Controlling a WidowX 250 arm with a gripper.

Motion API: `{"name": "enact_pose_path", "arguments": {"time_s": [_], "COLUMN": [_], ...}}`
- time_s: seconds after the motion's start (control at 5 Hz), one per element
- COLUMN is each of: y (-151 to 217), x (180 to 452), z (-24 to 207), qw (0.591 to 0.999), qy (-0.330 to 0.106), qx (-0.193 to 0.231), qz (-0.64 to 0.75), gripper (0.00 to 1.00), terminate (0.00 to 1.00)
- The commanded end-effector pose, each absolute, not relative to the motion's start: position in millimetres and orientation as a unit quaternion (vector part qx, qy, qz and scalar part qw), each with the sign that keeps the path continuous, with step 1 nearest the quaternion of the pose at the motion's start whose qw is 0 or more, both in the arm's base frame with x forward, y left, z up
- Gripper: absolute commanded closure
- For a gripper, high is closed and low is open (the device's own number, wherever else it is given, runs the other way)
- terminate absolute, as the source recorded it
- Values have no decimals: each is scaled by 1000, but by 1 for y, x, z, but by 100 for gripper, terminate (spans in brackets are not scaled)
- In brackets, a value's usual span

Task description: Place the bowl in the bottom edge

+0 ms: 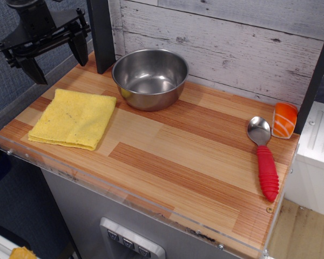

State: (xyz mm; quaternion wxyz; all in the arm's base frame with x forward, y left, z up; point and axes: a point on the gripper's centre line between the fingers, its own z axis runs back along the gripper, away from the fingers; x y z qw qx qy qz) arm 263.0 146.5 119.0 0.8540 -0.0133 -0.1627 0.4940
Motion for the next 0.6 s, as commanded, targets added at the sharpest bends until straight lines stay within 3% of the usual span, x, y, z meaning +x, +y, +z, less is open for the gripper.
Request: {"name": "enact_pose_path", "arguments": {"time_s": [0.0,0.4], "y": [147,122], "x": [263,303], "z": [119,115], "qw": [854,852], "qy": [-163,-164], "qx": [-13,-43], "qz": [494,495], "gripper": [0,0], "terminate": [0,0]}}
